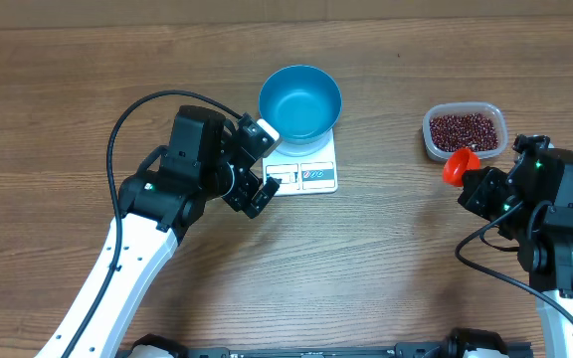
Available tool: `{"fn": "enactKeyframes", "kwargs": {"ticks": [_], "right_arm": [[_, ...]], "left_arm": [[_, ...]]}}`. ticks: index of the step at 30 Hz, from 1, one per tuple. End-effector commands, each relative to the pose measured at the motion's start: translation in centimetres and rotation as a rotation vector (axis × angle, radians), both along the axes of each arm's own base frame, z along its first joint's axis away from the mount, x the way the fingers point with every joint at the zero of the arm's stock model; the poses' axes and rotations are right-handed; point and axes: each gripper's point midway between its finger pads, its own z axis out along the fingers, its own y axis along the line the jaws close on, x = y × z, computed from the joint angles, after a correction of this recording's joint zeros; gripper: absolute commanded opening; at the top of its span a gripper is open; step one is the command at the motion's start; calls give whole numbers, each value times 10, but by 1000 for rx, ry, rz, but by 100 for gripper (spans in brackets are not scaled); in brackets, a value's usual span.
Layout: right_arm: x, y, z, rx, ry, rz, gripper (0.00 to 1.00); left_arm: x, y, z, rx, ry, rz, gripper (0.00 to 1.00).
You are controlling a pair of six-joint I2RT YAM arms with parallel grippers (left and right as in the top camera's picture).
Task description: Scoop item into bowl and weigh 150g on scale
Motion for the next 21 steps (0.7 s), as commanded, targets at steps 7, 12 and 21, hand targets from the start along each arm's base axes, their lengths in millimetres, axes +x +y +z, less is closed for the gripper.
{"fn": "enactKeyframes", "kwargs": {"ticks": [7,12,21], "right_arm": [[4,-3,15,-9,-39,-11,4],[4,-3,15,-9,-39,-11,4],[3,-3,15,-8,-39,-11,4]], "left_arm": [[-1,-1,-4,42,-24,-57,100],[-1,-1,-4,46,-28,-63,99],[-1,-1,-4,53,-34,-74,99]]}}
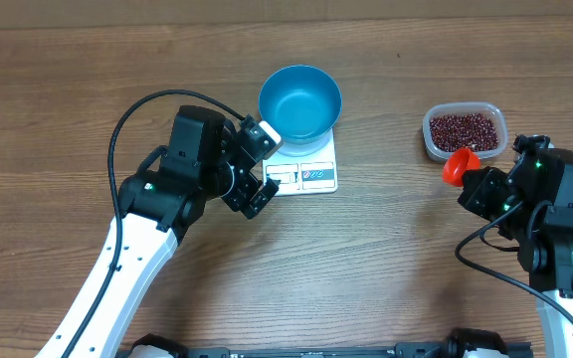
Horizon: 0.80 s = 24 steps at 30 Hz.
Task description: Scoop item into bowl and weigh 150g on scale
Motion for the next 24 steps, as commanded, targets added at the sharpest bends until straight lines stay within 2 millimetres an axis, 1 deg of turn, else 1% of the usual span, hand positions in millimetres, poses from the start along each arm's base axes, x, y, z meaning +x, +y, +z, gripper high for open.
{"fn": "enactKeyframes", "kwargs": {"ticks": [1,5,24], "right_arm": [[3,-3,15,-9,-39,-10,4],[4,-3,15,-9,-39,-11,4],[4,-3,15,-9,-39,-11,4]], "left_arm": [[-1,-2,-4,25,-9,-37,100],[-1,-2,-4,33,-19,-56,100],[-1,-2,-4,26,-12,-45,100]]}}
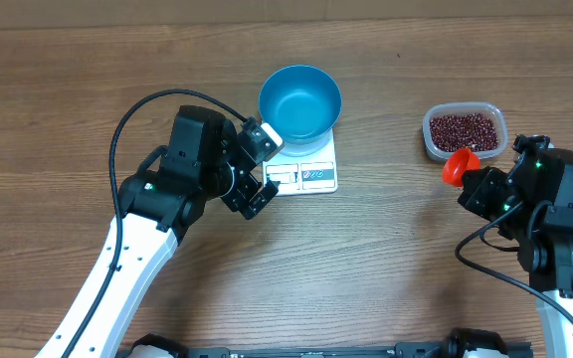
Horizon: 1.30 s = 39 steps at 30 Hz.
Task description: Scoop item into bowl and weigh 150g on scale
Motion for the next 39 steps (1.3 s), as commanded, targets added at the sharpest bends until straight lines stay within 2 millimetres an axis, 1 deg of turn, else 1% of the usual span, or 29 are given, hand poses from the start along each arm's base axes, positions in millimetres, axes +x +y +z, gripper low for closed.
{"fn": "enactKeyframes", "kwargs": {"ticks": [1,4,39], "right_arm": [[4,-3,15,-9,-39,-11,4],[4,-3,15,-9,-39,-11,4],[3,-3,15,-9,-39,-11,4]], "left_arm": [[-1,-2,-4,0,12,-4,100],[-1,-2,-4,-13,24,15,100],[-2,-3,-4,-16,25,13,99]]}}
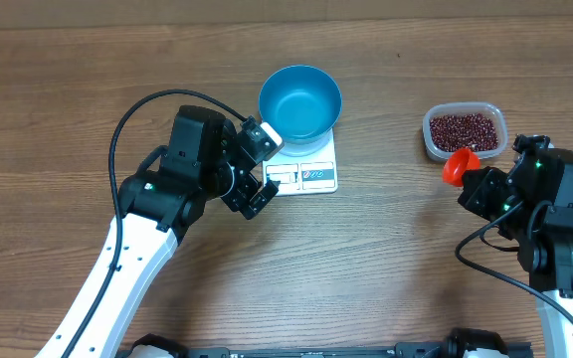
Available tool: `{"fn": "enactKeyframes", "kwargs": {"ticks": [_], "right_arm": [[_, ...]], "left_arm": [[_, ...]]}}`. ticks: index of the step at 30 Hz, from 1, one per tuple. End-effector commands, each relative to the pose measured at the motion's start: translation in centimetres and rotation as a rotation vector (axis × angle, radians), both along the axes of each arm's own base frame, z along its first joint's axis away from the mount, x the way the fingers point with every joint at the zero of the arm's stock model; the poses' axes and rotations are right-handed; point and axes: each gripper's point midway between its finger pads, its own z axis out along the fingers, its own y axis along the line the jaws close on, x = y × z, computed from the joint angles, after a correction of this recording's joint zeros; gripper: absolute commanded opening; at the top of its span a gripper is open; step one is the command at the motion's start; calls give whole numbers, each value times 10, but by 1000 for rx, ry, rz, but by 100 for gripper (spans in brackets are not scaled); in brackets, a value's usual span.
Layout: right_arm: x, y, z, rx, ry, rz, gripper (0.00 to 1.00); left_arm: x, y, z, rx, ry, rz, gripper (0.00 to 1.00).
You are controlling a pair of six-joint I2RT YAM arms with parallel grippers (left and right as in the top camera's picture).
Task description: Scoop item into bowl and weigh 150g on scale
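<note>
A blue bowl (pixel 299 102) stands empty on the white scale (pixel 311 169) at the table's middle back. My left gripper (pixel 263 166) is open at the scale's left edge, with one finger by the bowl's rim and the other beside the scale's front corner. A clear container of red beans (pixel 465 130) sits at the right. Just in front of it, my right gripper (pixel 474 182) is shut on a red scoop (pixel 459 164), whose mouth is by the container's near wall.
The wooden table (pixel 386 268) carries nothing else. A black cable (pixel 127 124) loops over the left arm. The right arm's body fills the right edge.
At every earlier moment my left gripper stood open at the scale's left edge and my right gripper held the red scoop beside the bean container. The left gripper has shifted only a trace leftward. The bowl has stayed empty.
</note>
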Motion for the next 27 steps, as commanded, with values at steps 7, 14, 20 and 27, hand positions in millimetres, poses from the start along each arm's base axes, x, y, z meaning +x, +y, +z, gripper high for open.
{"fn": "enactKeyframes", "kwargs": {"ticks": [7,14,20,27], "right_arm": [[4,-3,15,-9,-39,-11,4],[3,-3,15,-9,-38,-11,4],[3,-3,14,-8,-35,-11,4],[3,-3,14,-7,-33,-10,4]], "left_arm": [[-2,-3,-4,-53,60,71,100],[-2,-3,-4,-52,59,71,100],[-2,-3,-4,-52,59,71,99],[-2,-3,-4,-52,59,71,99]]}}
